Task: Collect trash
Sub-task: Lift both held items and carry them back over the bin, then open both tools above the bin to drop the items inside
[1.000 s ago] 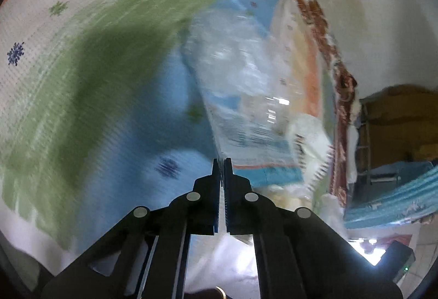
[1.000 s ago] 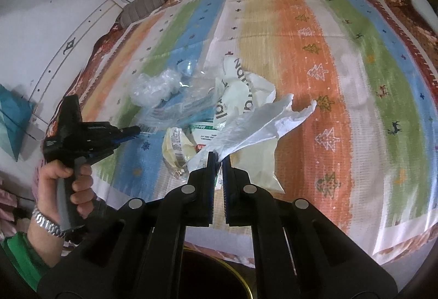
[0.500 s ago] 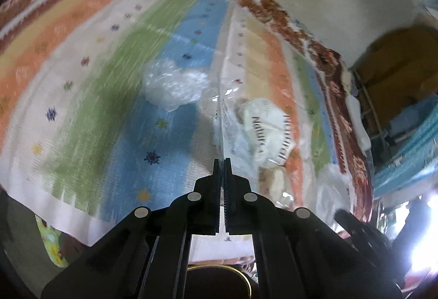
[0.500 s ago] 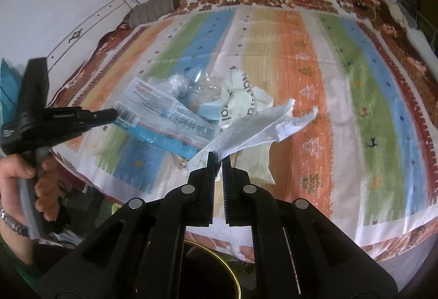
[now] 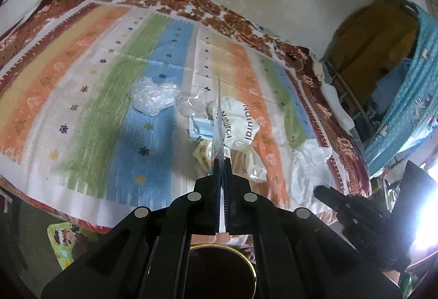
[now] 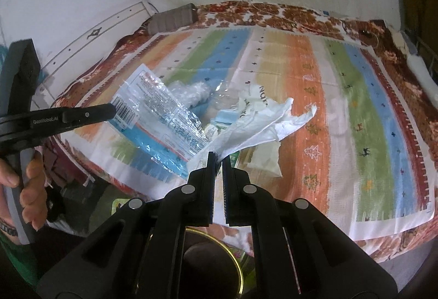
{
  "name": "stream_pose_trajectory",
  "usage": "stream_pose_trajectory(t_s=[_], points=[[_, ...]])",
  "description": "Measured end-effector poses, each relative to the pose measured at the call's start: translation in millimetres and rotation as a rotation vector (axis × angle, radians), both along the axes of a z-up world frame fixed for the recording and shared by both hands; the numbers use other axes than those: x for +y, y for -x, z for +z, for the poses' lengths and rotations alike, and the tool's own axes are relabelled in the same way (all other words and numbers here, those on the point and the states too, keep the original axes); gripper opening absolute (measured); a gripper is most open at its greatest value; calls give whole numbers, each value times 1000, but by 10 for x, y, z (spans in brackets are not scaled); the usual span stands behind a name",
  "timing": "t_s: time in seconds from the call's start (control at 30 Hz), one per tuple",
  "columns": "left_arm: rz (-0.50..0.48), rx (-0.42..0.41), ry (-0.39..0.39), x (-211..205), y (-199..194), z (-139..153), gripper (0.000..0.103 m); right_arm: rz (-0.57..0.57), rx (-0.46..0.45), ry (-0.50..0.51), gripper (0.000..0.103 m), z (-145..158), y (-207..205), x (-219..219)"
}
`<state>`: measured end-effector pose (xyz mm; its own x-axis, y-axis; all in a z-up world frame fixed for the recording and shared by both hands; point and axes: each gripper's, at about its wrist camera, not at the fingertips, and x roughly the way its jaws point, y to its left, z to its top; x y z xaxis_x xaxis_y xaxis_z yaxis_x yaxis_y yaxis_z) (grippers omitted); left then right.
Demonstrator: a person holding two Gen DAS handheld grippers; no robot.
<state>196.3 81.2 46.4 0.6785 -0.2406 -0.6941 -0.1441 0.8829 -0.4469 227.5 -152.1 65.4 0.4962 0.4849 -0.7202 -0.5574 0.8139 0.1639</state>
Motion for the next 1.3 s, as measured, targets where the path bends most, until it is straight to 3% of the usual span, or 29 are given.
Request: stream_pose_trajectory(t_s=[0.27, 0.53, 0.7, 0.93, 1.3], points=[[7, -37, 9, -78, 339, -6, 1, -12, -6, -47, 4, 19, 318, -144], [-56, -52, -9, -364, 700, -39, 1, 21, 1, -33, 4, -122, 712, -192], [-46, -55, 0, -398, 926, -85, 1, 45, -4, -16, 4, -182, 903, -172], [-18, 23, 121, -288, 1170, -351, 1, 45, 50, -1, 4, -375, 1044, -177], [-19, 152, 67, -486, 1268, -661, 1, 78, 197, 84, 4, -799, 1166, -96]])
